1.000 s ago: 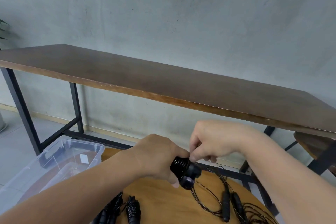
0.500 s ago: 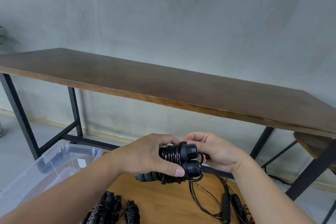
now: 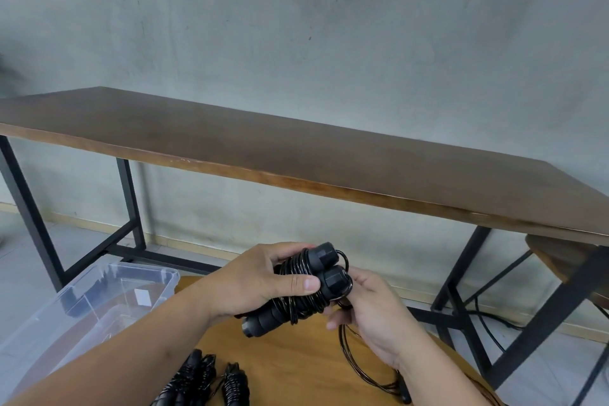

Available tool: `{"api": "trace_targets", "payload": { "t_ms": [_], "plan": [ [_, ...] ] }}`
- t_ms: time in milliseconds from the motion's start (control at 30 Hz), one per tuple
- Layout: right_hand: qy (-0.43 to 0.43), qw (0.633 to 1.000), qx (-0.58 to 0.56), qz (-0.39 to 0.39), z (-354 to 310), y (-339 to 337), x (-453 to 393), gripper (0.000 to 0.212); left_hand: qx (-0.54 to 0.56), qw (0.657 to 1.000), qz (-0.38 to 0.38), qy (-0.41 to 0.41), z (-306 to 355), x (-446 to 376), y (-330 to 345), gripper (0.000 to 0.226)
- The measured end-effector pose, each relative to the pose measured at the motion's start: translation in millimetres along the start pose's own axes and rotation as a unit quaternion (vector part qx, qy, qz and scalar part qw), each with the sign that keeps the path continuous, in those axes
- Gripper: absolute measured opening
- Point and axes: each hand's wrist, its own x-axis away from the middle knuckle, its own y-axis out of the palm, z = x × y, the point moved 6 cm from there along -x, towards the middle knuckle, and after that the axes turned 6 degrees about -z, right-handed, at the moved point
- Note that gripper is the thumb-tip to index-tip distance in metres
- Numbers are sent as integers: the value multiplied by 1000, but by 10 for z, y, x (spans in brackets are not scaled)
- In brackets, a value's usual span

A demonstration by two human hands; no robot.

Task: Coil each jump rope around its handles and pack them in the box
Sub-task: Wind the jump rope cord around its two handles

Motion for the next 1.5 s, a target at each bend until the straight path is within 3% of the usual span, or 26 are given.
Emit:
{"api": "trace_targets", "payload": {
  "t_ms": [167,333,567,667,767,967,1167,1367,1500],
  "plan": [
    [-1,997,-58,40,-14,8,51,28,35,999,8,8,52,-43,19,39],
    [-14,985,-148,87,-33,-9,88,24,100,994,40,-15,-19,-53,-82,48],
    [-41,980,-140,136,-25,-8,174,21,180,983,27,-37,-133,-42,-71,42],
    [-48,978,-154,132,-47,10,176,20,209,976,27,-44,-158,-31,-73,40],
    [-42,974,-192,115,-67,32,160,18,256,965,-3,-49,-199,-22,-49,56],
    [-58,973,-207,82,-177,48,162,43,338,939,-42,-47,-246,-54,-10,70],
    [-71,981,-163,76,-218,31,173,49,339,938,-55,-45,-222,-83,7,68],
    [-59,965,-200,157,-194,-61,106,23,362,929,-69,-29,-213,-116,60,63],
    [-52,965,-162,200,-260,-109,72,18,359,929,-88,-25,-207,-130,118,59]
  ]
}}
